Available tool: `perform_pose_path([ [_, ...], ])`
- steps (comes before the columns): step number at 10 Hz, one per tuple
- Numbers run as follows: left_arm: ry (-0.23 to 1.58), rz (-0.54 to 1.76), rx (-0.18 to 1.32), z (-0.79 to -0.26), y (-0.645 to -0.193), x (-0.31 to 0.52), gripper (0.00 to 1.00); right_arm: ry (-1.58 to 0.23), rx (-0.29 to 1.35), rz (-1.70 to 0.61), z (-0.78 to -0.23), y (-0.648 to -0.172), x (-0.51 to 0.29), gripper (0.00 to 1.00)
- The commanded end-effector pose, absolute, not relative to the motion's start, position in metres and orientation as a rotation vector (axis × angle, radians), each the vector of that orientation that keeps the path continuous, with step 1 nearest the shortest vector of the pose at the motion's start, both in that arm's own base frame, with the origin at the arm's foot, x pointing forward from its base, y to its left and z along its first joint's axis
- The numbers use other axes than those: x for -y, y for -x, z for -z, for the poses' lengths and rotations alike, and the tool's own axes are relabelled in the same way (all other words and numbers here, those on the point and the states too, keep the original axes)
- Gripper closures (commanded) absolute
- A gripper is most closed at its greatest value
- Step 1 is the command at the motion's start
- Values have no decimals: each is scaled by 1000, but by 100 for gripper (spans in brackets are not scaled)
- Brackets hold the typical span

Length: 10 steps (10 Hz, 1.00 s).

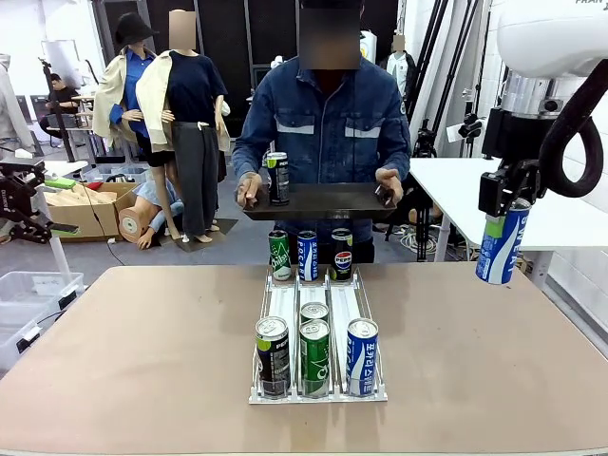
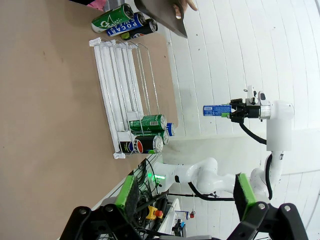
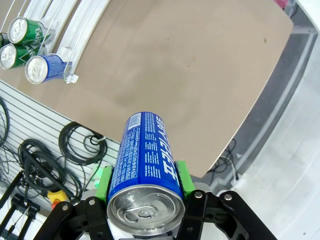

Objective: Retrieve and hand over the desired beverage to the person.
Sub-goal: Place the picked can on the Handle tray extended by the person.

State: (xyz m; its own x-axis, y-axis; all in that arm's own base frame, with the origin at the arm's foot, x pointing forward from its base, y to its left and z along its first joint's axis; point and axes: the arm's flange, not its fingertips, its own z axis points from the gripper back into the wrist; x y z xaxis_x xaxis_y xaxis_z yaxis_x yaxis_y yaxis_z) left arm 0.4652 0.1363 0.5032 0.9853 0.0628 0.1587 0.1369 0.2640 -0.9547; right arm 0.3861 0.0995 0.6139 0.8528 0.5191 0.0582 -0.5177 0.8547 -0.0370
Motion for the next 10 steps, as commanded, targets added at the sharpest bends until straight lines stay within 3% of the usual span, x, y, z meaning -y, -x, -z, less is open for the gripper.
perform_pose_path([
  [1,1300,46,187,-504,-464,-136,0,21,71,-541,-618,-386,-99,100],
  [10,1300,46,187,-504,-464,-136,0,21,71,-541,-618,-386,-99,100],
])
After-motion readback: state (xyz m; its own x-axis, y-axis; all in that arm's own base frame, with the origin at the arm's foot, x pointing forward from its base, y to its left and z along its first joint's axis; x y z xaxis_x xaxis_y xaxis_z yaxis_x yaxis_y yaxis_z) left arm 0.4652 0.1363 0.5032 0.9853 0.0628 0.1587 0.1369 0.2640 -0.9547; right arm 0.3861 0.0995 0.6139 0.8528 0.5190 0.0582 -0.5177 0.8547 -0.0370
